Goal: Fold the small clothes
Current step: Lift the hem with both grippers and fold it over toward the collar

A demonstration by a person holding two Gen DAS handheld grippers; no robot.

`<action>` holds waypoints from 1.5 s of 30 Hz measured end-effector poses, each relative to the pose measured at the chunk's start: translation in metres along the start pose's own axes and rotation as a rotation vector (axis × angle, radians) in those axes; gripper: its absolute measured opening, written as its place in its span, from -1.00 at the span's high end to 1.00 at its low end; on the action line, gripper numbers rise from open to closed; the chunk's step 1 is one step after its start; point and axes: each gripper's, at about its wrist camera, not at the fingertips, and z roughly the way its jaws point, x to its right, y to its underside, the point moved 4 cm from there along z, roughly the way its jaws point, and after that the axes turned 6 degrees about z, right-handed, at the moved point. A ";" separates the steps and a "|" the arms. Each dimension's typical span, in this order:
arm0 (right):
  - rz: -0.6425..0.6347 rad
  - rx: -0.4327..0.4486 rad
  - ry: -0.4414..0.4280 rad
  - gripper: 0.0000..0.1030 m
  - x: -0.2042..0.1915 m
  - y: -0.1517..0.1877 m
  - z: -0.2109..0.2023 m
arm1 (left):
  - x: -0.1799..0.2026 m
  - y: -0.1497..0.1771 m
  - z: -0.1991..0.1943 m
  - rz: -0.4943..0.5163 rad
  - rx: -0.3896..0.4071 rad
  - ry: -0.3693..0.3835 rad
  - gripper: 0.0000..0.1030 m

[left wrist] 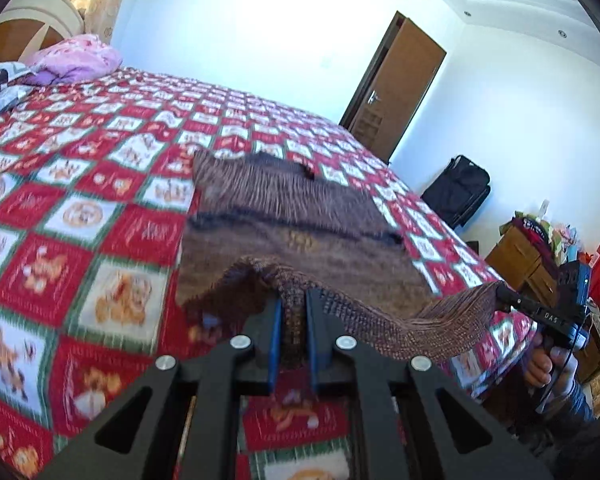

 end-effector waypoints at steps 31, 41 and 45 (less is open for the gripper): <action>0.010 0.033 0.045 0.83 0.020 -0.143 0.115 | -0.040 -0.123 0.098 -0.022 0.100 -0.066 0.77; 0.031 0.000 0.080 0.83 0.031 -0.172 0.175 | -0.069 -0.140 0.151 -0.077 0.064 -0.101 0.77; 0.063 -0.042 0.094 0.83 0.045 -0.178 0.204 | -0.084 -0.139 0.172 -0.103 0.035 -0.126 0.77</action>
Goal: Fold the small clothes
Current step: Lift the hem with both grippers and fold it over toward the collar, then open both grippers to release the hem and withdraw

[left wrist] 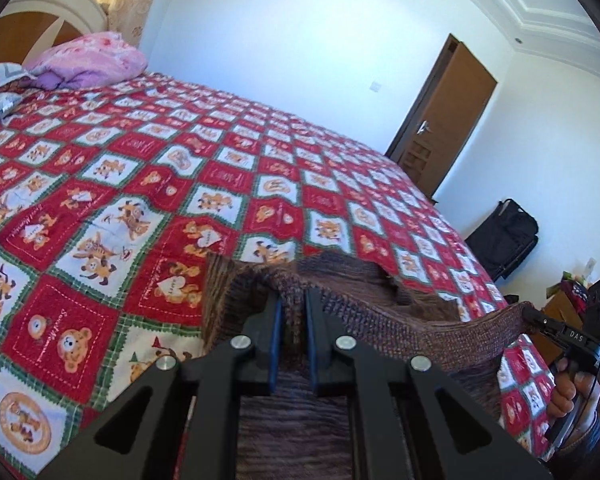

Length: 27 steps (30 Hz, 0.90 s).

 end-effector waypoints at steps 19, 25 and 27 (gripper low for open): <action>0.150 -0.084 0.057 -0.46 0.066 -0.029 0.096 | -0.032 -0.002 0.059 -0.058 -0.067 -0.122 -0.14; 0.103 -0.162 -0.067 -0.46 0.043 -0.009 0.070 | -0.019 0.008 0.028 0.092 -0.041 -0.172 -0.31; 0.060 -0.237 -0.108 -0.46 0.031 0.004 0.071 | -0.007 0.015 0.028 0.223 -0.077 -0.212 -0.44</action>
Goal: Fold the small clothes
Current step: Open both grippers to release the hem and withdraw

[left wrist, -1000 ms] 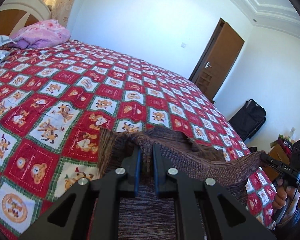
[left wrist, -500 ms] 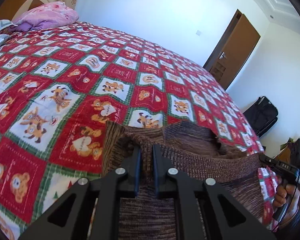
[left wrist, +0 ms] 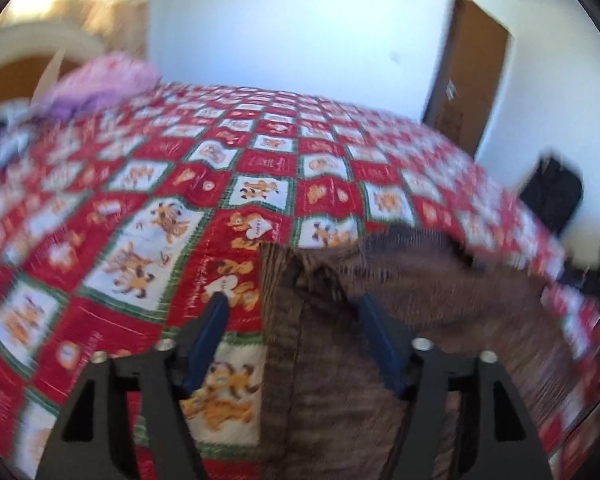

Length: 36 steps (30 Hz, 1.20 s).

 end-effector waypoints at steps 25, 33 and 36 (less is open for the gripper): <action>-0.104 0.139 0.139 -0.46 -0.012 -0.031 0.014 | -0.015 -0.016 0.039 0.006 -0.077 -0.248 -0.45; -0.108 -0.036 0.130 -0.46 -0.015 0.027 0.024 | -0.015 0.006 -0.001 -0.006 -0.042 -0.233 -0.46; -0.150 -0.057 0.152 -0.46 -0.018 0.049 0.019 | -0.034 0.002 -0.013 -0.033 -0.002 -0.294 -0.66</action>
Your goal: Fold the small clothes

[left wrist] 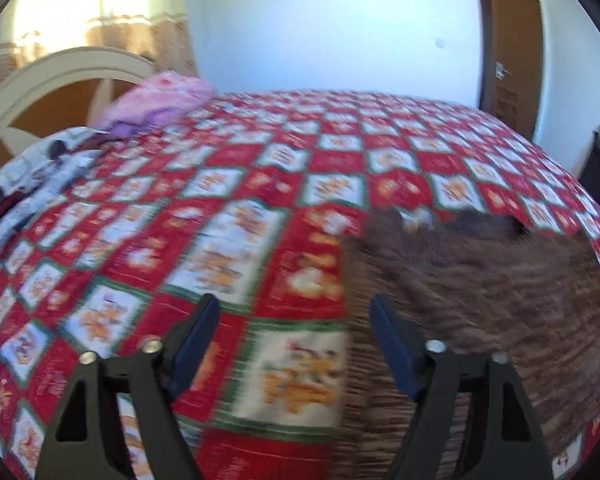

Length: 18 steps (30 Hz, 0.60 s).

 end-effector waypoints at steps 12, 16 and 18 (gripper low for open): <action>0.040 0.050 0.078 -0.46 0.022 0.054 -0.058 | 0.022 0.054 -0.027 0.034 -0.091 0.160 -0.66; 0.066 0.033 0.110 -0.40 0.035 0.066 -0.059 | 0.028 0.069 -0.027 0.043 -0.130 0.197 -0.17; 0.070 0.034 0.106 -0.24 0.036 0.069 -0.060 | 0.030 0.071 -0.031 0.021 -0.132 0.242 0.18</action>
